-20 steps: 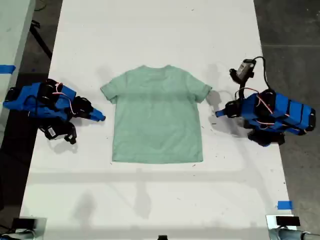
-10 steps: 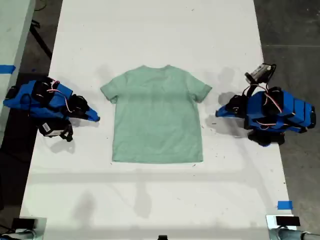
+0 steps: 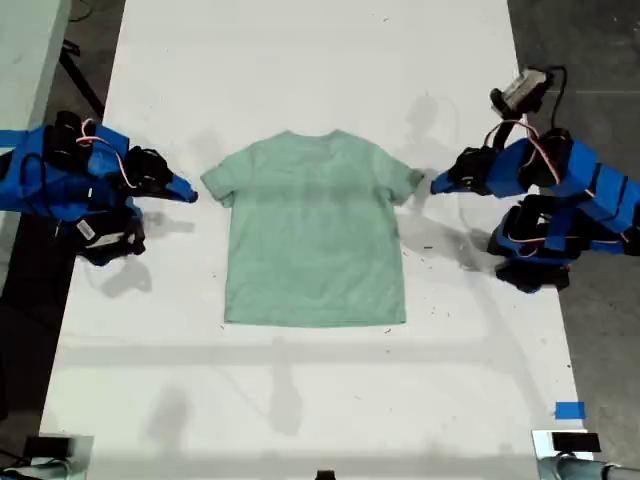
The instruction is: Fold t-shirt
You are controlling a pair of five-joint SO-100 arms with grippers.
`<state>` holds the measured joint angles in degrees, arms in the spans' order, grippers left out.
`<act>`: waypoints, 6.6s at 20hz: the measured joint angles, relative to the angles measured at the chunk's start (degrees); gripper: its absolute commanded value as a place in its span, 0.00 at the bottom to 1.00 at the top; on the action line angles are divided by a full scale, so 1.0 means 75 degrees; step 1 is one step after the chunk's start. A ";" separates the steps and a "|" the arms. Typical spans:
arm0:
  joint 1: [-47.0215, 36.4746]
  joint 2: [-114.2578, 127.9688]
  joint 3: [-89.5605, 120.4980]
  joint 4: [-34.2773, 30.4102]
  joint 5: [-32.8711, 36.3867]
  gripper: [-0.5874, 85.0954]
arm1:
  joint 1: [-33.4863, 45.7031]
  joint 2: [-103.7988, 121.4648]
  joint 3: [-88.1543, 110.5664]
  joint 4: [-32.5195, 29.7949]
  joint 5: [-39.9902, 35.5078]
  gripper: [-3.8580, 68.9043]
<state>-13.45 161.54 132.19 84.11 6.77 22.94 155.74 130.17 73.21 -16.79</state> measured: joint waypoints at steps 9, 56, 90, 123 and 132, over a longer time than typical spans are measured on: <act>-0.1547 -0.3703 -0.4008 0.0727 0.1570 0.01 | 0.1500 -0.4066 -0.4617 0.1301 -0.2719 0.04; -0.1852 -0.4406 -0.4324 0.0797 0.1934 0.01 | 0.3797 -0.8086 -0.1301 -0.2566 -0.6352 0.04; -0.2027 -0.4008 -0.3516 0.0668 0.1934 0.04 | 0.0422 -0.9633 -0.9738 0.1734 -0.3047 0.30; -0.4441 -1.1871 -0.5121 -0.1992 0.4090 0.29 | 0.0223 -0.4781 -0.3176 0.0270 -0.2332 0.26; -0.4430 -1.3219 -0.6562 -0.1582 0.4066 0.01 | 0.0223 -0.3926 -0.2391 0.0223 -0.2215 0.25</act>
<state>-46.67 62.40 82.97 72.25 37.27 24.61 126.30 112.24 74.88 -33.40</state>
